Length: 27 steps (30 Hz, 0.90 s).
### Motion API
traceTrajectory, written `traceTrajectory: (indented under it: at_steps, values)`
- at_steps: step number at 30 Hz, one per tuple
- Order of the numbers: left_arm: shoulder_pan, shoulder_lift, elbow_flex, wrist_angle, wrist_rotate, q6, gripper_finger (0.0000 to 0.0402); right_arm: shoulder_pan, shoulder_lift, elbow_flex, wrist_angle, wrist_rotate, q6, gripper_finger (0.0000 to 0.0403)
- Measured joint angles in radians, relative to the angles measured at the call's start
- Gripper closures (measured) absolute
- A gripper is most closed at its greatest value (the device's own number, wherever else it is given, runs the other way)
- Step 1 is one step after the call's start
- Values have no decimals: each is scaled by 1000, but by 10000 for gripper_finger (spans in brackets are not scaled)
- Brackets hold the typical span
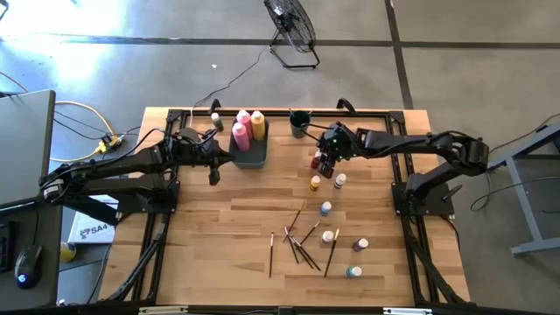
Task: Pick & Place Paint Supplies
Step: Move the red paint bottle from right to the middle of the table
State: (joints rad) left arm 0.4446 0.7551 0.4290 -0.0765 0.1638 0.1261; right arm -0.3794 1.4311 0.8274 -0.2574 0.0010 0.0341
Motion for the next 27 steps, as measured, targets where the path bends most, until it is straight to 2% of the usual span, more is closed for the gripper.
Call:
traceTrajectory:
  at_steps: [15, 20, 27]
  values:
    - [0, 0, 0, 7, 0, 0, 402, 3, 0, 62, 0, -1, -2, 282]
    - [0, 0, 0, 25, 0, 0, 402, 33, 0, 78, -1, 45, -2, 282]
    - [0, 0, 0, 30, -3, 2, 402, 73, 0, 121, 0, 48, 13, 284]
